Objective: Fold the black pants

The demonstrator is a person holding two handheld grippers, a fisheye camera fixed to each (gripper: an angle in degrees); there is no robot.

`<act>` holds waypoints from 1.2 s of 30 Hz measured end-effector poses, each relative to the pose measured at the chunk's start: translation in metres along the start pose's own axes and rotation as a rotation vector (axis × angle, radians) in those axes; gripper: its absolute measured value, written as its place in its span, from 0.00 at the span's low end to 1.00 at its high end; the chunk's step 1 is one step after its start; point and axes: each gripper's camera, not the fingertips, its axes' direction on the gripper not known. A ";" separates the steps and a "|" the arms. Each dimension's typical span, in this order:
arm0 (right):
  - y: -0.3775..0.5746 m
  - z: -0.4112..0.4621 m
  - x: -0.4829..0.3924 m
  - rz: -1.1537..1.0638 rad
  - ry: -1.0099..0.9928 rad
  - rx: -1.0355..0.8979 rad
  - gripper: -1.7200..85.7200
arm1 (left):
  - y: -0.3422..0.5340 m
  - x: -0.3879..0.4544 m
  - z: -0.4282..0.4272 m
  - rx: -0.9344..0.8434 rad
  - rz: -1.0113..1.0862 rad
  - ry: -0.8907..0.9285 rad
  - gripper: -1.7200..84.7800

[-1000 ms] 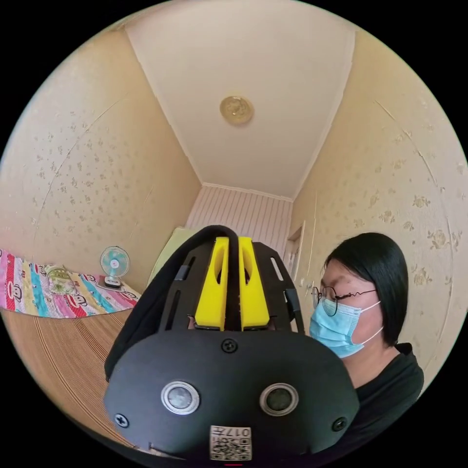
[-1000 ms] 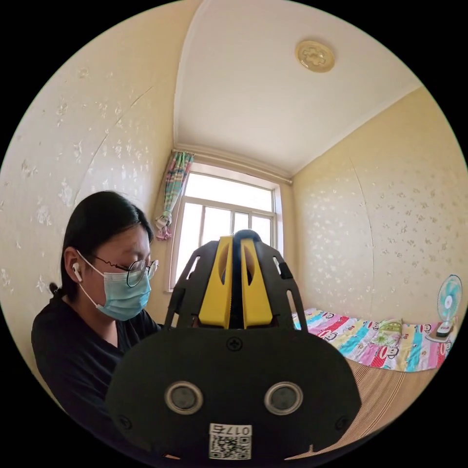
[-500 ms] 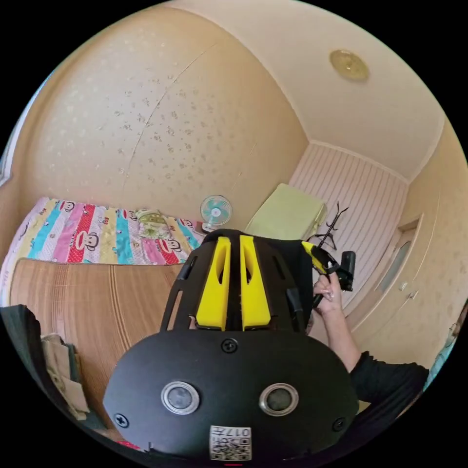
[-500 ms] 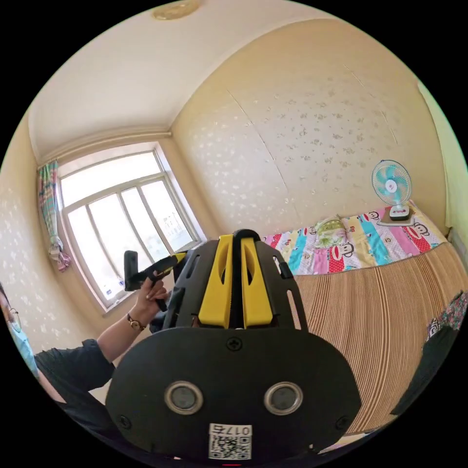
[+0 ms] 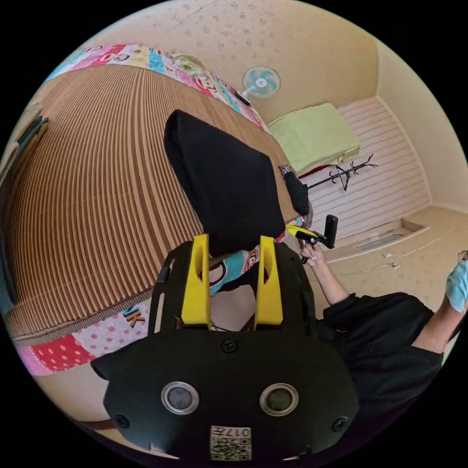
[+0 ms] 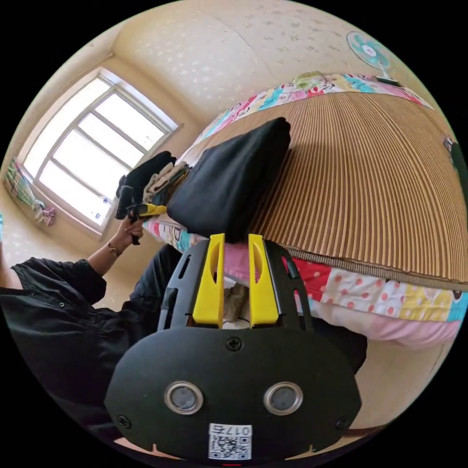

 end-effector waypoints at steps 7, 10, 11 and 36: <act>-0.126 0.010 0.055 0.191 -0.196 0.091 0.29 | -0.089 -0.039 -0.017 0.116 -0.033 -0.058 0.23; -0.155 0.087 0.062 0.241 -0.269 -0.098 0.23 | -0.118 -0.069 0.039 -0.036 -0.145 -0.047 0.22; -0.156 0.098 0.057 0.252 -0.255 -0.099 0.20 | -0.117 -0.070 0.051 -0.034 -0.135 -0.051 0.20; -0.108 -0.325 0.044 0.379 0.738 0.352 0.22 | -0.136 0.188 0.215 0.135 0.209 -0.142 0.20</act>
